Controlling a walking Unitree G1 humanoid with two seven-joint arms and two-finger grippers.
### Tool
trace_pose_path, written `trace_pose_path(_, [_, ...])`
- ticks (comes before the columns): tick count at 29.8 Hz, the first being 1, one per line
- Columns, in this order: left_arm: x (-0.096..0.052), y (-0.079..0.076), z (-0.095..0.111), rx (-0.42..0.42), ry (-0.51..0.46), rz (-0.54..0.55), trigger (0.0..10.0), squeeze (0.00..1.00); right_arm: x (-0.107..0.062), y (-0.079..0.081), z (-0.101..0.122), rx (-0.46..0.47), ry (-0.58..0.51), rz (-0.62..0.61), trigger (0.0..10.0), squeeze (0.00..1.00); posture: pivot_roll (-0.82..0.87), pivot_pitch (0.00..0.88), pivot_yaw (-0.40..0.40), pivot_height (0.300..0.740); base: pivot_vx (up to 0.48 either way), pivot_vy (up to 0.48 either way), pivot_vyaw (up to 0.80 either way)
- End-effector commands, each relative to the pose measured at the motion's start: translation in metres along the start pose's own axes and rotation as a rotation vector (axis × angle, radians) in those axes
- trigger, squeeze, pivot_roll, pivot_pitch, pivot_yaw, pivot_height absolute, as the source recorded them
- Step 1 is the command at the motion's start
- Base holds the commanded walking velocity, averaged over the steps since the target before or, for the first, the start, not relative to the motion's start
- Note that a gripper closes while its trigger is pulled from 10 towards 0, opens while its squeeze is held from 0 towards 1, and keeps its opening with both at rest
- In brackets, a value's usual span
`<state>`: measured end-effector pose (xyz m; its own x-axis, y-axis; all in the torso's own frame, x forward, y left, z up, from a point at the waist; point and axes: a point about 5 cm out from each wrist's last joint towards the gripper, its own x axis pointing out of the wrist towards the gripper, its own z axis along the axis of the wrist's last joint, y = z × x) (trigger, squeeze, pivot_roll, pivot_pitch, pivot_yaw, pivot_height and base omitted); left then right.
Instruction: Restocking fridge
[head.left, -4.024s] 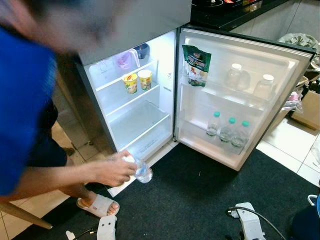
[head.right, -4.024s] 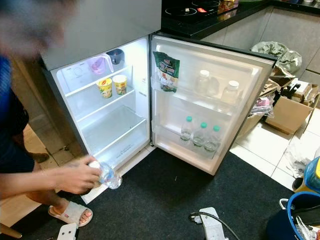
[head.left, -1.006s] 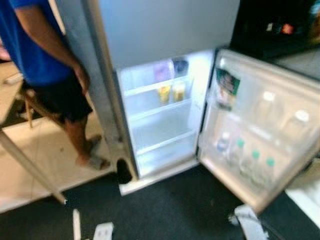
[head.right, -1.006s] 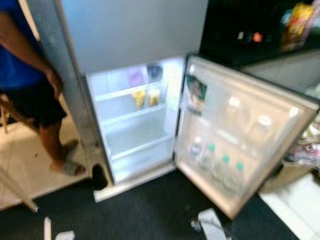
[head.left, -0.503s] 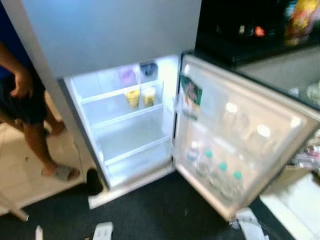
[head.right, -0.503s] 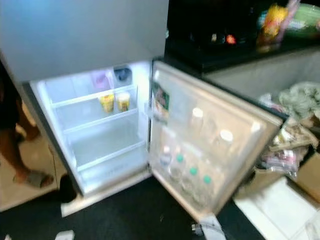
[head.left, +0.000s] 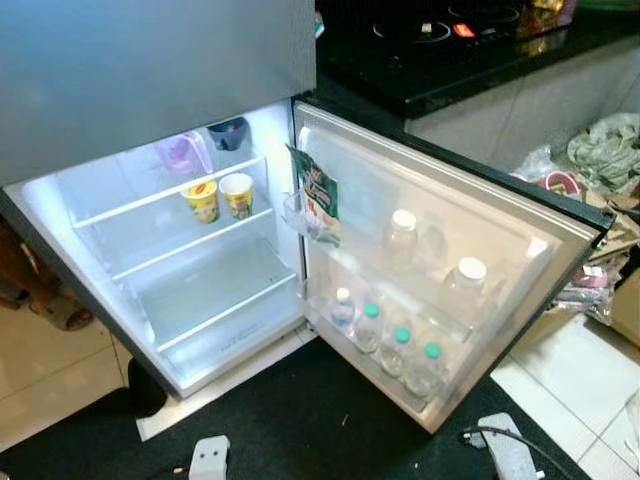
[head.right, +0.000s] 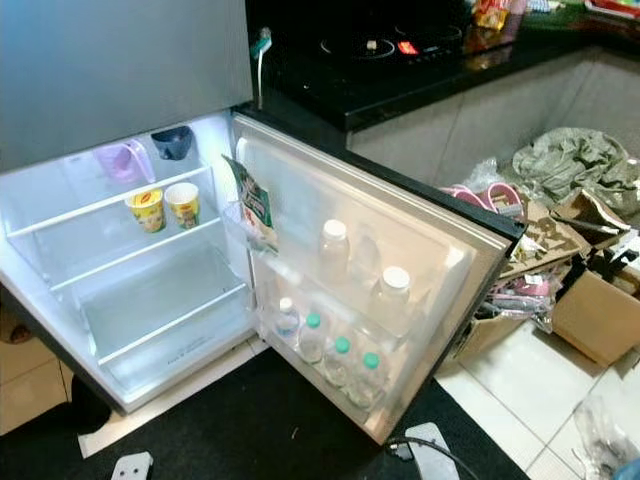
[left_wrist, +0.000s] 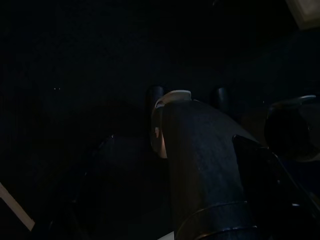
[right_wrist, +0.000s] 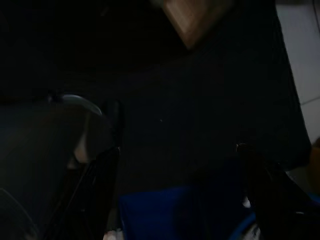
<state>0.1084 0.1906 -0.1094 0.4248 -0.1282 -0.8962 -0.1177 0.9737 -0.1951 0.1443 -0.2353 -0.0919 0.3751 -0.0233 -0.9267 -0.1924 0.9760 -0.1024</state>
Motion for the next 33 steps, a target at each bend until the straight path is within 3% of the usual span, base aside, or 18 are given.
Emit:
trace_pose_path(1, [-0.002,-0.001,-0.014,-0.024,0.050,0.004,10.0,0.00,0.000,0.000,0.004,0.005,-0.018,0.000,10.0,0.00,-0.03,0.000,0.006,0.740,0.000,0.000,0.00])
trace_pose_path(5, [-0.001,-0.001,-0.015,-0.013,0.062,0.004,10.0,0.00,0.000,0.000,0.005,0.005,-0.019,-0.001,10.0,0.00,-0.03,0.000,0.008,0.740,-0.077,0.000,0.00])
trace_pose_path(26, [-0.002,0.000,-0.018,0.006,0.075,0.018,10.0,0.00,0.000,0.000,0.002,0.005,-0.014,0.000,10.0,0.00,-0.03,0.000,0.011,0.740,-0.431,0.000,0.00])
trace_pose_path(33, [-0.005,0.009,-0.019,0.061,0.103,0.049,10.0,0.00,0.000,-0.002,0.000,0.000,-0.009,-0.003,10.0,0.00,-0.04,0.000,0.008,0.740,0.000,-0.137,0.00])
